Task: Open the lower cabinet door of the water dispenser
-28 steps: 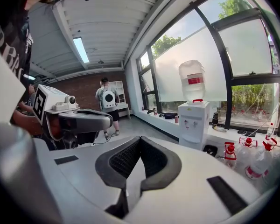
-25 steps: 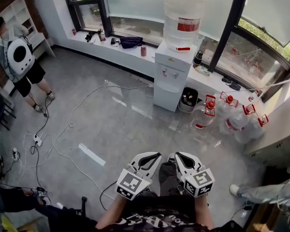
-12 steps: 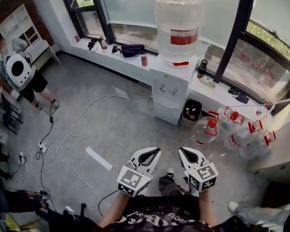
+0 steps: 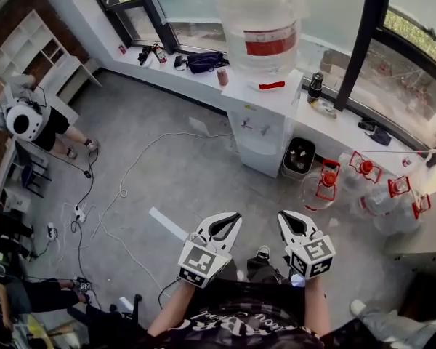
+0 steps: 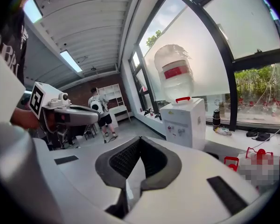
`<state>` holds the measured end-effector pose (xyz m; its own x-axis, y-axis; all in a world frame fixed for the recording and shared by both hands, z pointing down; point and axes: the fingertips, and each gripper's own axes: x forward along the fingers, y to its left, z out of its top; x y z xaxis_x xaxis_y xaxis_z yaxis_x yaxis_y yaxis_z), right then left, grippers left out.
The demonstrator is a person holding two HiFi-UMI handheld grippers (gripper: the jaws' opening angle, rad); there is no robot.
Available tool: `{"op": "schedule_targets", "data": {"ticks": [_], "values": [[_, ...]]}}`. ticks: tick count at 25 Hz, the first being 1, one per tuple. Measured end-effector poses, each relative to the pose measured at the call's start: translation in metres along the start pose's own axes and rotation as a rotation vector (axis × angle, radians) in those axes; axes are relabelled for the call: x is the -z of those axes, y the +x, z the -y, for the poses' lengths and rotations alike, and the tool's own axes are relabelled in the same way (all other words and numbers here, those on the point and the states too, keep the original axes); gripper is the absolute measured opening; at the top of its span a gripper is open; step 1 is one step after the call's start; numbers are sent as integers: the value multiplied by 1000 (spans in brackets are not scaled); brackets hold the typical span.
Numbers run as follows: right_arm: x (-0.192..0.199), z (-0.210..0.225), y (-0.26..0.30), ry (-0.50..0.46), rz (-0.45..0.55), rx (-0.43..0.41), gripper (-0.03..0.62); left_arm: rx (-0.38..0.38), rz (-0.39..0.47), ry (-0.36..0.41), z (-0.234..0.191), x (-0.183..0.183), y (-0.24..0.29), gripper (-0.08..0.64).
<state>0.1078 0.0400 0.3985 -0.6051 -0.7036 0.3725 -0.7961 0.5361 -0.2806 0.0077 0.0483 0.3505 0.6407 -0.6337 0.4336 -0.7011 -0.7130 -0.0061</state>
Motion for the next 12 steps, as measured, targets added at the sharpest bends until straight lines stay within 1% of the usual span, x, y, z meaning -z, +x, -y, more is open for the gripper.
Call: {"op": "schedule_targets", "data": {"ticks": [5, 9, 12], "values": [[6, 24, -1, 40, 2, 39, 14, 46, -27, 29, 3, -5, 25, 20], [17, 48, 2, 74, -11, 96, 14, 112, -51, 55, 4, -4, 49, 20], [21, 62, 8, 101, -15, 141, 14, 172, -56, 37, -1, -5, 66, 20]]}}
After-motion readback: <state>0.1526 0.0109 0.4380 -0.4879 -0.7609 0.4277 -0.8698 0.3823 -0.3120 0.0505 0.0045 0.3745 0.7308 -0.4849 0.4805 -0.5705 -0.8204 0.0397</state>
